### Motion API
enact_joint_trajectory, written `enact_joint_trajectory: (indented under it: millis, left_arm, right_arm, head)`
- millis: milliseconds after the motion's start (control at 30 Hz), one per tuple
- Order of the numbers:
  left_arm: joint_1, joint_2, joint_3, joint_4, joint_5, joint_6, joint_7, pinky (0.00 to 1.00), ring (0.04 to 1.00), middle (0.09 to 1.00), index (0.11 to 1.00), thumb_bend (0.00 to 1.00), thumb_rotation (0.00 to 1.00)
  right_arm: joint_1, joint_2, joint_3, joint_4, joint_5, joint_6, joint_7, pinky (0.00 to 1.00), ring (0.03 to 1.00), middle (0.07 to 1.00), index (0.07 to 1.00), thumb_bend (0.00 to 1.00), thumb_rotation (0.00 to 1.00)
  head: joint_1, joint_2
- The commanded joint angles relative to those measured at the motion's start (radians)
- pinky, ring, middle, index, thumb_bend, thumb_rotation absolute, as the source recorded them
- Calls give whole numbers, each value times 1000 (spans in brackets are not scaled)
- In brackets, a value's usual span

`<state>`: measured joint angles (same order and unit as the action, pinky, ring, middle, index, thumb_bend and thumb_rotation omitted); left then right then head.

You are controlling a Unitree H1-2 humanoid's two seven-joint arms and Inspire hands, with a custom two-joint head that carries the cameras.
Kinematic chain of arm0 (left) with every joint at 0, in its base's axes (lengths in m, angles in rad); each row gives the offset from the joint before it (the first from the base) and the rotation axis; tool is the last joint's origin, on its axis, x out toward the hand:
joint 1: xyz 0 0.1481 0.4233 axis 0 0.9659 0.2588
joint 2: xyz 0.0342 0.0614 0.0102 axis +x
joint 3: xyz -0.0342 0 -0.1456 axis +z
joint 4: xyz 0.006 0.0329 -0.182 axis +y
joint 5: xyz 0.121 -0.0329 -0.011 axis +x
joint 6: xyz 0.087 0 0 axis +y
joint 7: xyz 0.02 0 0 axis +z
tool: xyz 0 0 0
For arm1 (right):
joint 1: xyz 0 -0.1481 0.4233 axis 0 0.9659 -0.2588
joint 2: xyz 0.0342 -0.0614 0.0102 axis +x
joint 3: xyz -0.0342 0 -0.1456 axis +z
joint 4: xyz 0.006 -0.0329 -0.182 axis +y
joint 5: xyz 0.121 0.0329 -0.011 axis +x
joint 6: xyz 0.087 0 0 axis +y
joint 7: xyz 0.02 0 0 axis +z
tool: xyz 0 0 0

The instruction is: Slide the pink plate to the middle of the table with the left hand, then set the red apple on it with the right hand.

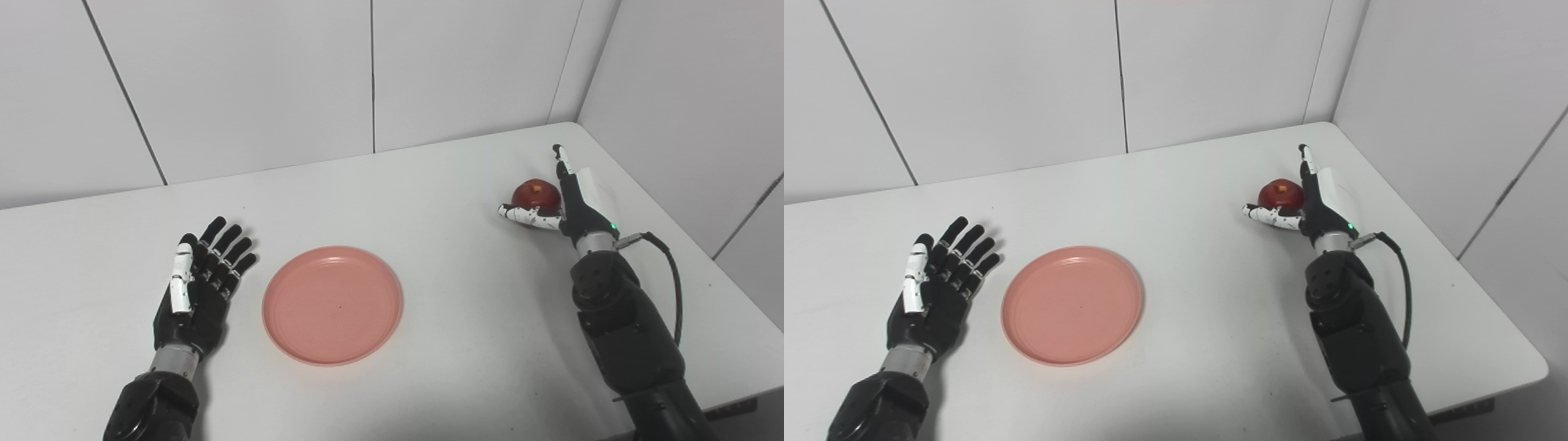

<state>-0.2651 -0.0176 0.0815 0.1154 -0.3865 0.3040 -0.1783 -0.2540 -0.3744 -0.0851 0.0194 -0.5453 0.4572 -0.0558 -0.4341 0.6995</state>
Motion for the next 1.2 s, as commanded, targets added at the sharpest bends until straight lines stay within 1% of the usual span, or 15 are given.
enact_joint_trajectory:
  millis: [0,200,300,467,667,733,867,933,1033,1167]
  left_arm:
    - [11,3,-2,-3,9,46,19,856,869,878,867,361,1000]
    - [13,5,-6,-5,13,44,18,856,869,877,864,362,1000]
    - [14,6,-7,-8,13,46,19,851,867,876,865,363,1000]
    - [17,4,-7,-15,12,50,20,852,866,874,861,363,1000]
    - [17,-1,-4,-17,9,57,23,855,866,872,858,364,1000]
    - [16,-2,-2,-16,6,59,23,862,871,876,863,363,1000]
    - [17,-1,-6,-21,12,60,26,860,870,876,863,362,1000]
    - [17,0,-7,-20,13,61,27,860,871,876,864,362,1000]
    - [17,-2,-5,-22,14,63,32,853,863,869,855,363,1000]
    - [18,0,-8,-23,13,64,29,857,868,875,861,363,1000]
  right_arm:
    - [-46,-24,-1,-19,-2,-44,-30,787,904,948,965,1000,379]
    - [-48,-27,4,-13,4,-41,-29,777,895,939,952,1000,377]
    - [-50,-27,1,-12,13,-37,-26,773,893,934,947,1000,358]
    - [-52,-29,2,-16,17,-12,-9,779,891,924,931,1000,322]
    - [-55,-27,3,-12,14,0,-10,788,886,909,901,999,306]
    - [-56,-26,1,-4,15,-9,-20,753,853,880,880,982,281]
    - [-60,-26,-2,14,20,-22,-33,596,726,777,845,953,250]
    - [-64,-26,-2,21,17,-24,-39,583,715,768,840,948,246]
    - [-70,-29,-1,40,11,-40,-57,544,679,733,797,924,191]
    - [-77,-45,14,61,3,-54,-68,555,663,710,747,883,149]
  head:
    - [1,1]
    - [3,4]
    - [3,5]
    - [6,8]
    - [9,9]
    - [9,9]
    - [10,10]
    - [10,11]
    - [9,11]
    - [9,12]
